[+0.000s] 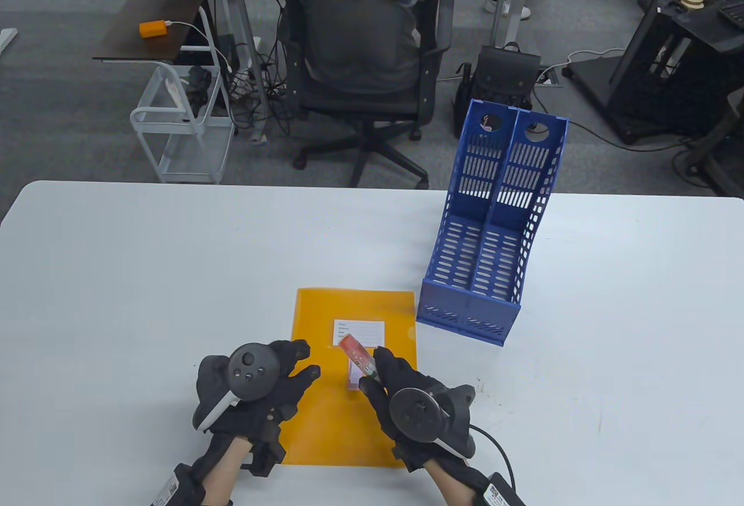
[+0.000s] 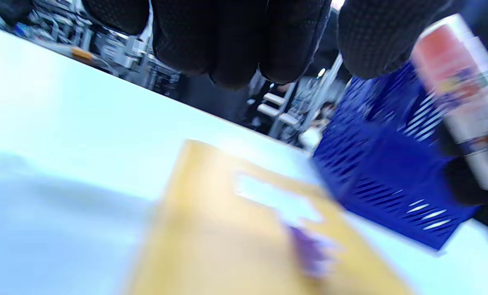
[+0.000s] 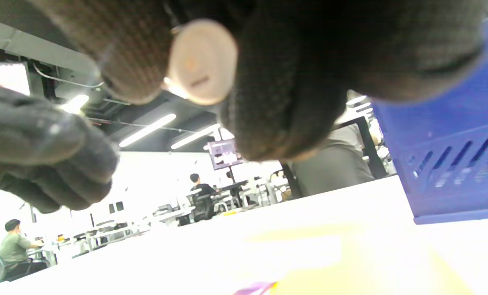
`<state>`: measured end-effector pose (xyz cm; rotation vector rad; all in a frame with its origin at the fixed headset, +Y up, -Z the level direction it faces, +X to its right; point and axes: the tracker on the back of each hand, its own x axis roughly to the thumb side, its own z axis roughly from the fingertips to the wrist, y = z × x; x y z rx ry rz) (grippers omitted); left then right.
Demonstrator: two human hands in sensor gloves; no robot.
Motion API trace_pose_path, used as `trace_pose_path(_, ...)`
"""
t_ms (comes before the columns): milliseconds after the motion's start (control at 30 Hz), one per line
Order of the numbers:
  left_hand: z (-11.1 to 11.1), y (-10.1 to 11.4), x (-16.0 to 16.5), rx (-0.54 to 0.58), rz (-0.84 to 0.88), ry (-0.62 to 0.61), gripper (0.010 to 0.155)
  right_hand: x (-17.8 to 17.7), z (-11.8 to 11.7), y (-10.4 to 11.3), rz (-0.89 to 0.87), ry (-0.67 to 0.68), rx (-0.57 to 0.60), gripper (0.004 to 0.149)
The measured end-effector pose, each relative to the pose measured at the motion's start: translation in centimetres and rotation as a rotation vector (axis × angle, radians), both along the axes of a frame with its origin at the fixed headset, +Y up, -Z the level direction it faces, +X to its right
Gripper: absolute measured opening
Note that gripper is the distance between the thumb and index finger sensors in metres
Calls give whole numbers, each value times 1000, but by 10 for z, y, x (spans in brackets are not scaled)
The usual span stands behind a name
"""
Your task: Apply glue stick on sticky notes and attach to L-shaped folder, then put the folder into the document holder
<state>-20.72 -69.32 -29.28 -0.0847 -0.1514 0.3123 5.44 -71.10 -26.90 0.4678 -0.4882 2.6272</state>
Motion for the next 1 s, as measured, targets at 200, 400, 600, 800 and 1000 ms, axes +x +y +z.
trace_pose_path(200, -10, -21, -23, -170, -344, 93, 68, 0, 0, 1, 25, -2, 7, 63)
trace_pose_path(400, -17, -54, -30, -252, -585, 167, 75, -2, 1, 0, 59, 4, 10, 63)
trace_pose_path(600, -25, -70, -32, -298, -556, 186, 72, -4, 2, 0, 83, 9, 14, 63)
trace_pose_path(800, -27, -71, -34, -294, -532, 183, 60, -5, 2, 0, 97, 13, 11, 63)
trace_pose_path(1000, -27, -47, -38, -201, -222, 147, 57, -6, 2, -1, 105, 14, 10, 63)
